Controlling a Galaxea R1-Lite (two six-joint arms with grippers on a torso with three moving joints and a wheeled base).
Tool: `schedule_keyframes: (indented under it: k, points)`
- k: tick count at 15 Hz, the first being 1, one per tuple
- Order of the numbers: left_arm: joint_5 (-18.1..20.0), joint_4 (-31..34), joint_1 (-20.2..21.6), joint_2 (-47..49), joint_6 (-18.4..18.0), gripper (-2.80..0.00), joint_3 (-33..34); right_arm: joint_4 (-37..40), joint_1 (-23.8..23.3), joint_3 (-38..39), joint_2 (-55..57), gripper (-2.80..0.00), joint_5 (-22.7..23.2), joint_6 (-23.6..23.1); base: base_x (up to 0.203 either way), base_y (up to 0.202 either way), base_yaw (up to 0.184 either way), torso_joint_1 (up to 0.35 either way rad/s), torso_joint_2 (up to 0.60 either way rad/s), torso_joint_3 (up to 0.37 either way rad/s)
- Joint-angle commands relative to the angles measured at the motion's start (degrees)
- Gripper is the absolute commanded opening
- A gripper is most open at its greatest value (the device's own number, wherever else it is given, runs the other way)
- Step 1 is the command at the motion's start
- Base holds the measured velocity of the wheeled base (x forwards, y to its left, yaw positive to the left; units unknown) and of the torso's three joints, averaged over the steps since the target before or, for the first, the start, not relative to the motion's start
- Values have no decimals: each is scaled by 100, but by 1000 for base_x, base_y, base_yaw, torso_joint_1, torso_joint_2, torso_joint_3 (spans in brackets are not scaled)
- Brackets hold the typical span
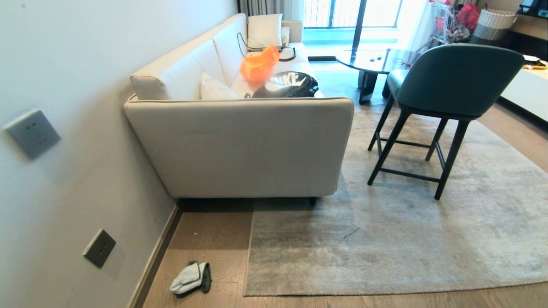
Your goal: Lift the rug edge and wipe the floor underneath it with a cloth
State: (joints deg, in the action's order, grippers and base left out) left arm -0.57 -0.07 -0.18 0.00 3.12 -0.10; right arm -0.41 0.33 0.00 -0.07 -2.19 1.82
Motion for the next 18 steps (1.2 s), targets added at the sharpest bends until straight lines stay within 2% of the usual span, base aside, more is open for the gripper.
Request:
schedule_keyframes:
  k: [1, 12, 18]
  points:
    - [-4, -1, 1, 0, 4, -280, 1, -2, 2, 0, 7, -280, -1, 3, 0, 0, 0, 0, 0, 0]
    - [-4, -1, 1, 0, 4, -280, 1, -2, 2, 0, 7, -280, -1, 0, 0, 0, 0, 0, 0, 0]
    - [-4, -1, 1, 0, 4, -280, 1, -2, 2, 0, 7, -280, -1, -4, 0, 0, 0, -14, -311, -332]
